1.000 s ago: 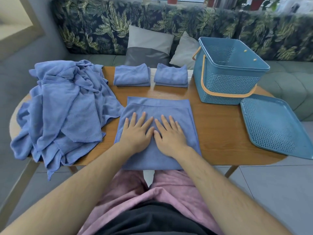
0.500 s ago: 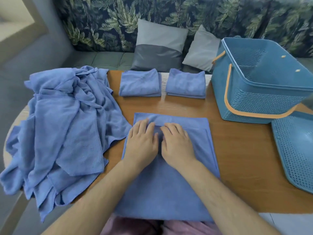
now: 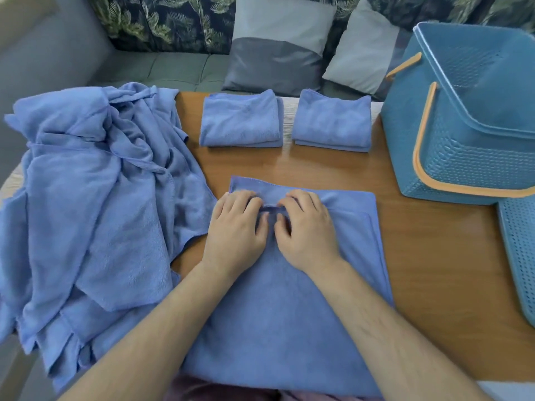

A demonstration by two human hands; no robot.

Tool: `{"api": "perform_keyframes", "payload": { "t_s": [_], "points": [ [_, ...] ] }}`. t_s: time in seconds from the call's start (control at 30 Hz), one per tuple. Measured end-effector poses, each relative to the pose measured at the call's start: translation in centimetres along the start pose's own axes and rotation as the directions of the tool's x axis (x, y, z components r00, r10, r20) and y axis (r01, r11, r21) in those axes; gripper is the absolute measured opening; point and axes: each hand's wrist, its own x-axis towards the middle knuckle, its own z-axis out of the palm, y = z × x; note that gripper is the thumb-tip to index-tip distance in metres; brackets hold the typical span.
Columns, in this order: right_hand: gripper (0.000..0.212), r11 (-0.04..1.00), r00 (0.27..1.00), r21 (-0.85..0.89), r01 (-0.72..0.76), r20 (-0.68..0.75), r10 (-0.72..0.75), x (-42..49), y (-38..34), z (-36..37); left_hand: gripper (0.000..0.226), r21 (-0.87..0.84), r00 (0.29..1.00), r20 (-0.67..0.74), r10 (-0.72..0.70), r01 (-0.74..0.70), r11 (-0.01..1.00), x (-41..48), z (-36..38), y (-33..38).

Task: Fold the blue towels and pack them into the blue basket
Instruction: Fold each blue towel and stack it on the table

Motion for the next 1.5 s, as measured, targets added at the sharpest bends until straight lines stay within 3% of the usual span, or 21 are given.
{"api": "perform_keyframes", "payload": {
  "t_s": [0.1,0.37,0.5,0.67,0.9,1.0,1.07,1.23,1.33,1.5],
  "points": [
    [0.015,1.0,0.999,-0.008,-0.024,-0.032,0.024,-0.1,-0.1,-0.3,0.012,0.001,1.0,-0.014,0.0,0.0,1.0,0.0,-0.3,0.0],
    [0.041,0.977,0.977,-0.024,-0.213,0.028,0.213,-1.4,5.4,-3.4,0.019,-0.038,0.993,0.046,-0.108,0.11,0.993,-0.2,0.1,0.1],
    [0.023,0.992,0.992,-0.055,-0.11,-0.07,0.106,-1.9,7.3,-5.2,0.016,-0.048,0.997,0.033,-0.064,0.066,0.997,-0.1,0.0,0.1],
    [0.011,0.983,0.985,-0.137,-0.127,-0.131,0.109,-2.4,7.2,-5.4,0.011,-0.014,0.999,-0.03,-0.038,0.038,0.999,-0.2,-0.8,0.4],
    [0.019,1.0,0.992,0.001,-0.024,-0.124,0.024,-2.8,7.7,-6.3,0.011,0.015,0.993,-0.08,-0.084,0.085,0.996,-0.5,-0.9,0.4],
    [0.026,0.988,0.996,0.131,-0.077,-0.03,0.082,-2.8,9.8,-7.1,0.012,0.011,0.994,-0.042,-0.099,0.099,0.995,-0.3,-1.1,0.2],
    [0.014,0.97,0.991,0.201,-0.133,0.034,0.129,-2.7,11.4,-7.7,0.013,-0.001,0.995,0.023,-0.094,0.094,0.996,0.4,-1.5,-0.4],
    [0.008,0.919,0.968,0.312,-0.24,0.002,0.252,-2.6,12.7,-8.2,0.013,-0.17,0.972,0.227,-0.058,0.098,0.981,3.0,-3.2,-2.8],
    [0.011,0.904,0.951,0.316,-0.287,-0.017,0.308,-2.5,12.8,-8.1,0.005,-0.266,0.972,0.232,-0.042,0.105,0.958,3.3,-3.6,-3.4],
    [0.016,0.888,0.914,0.256,-0.381,-0.036,0.403,-1.9,12.8,-8.1,0.014,-0.294,0.953,0.198,-0.231,0.283,0.913,3.9,-2.6,-3.4]
  ]
}}
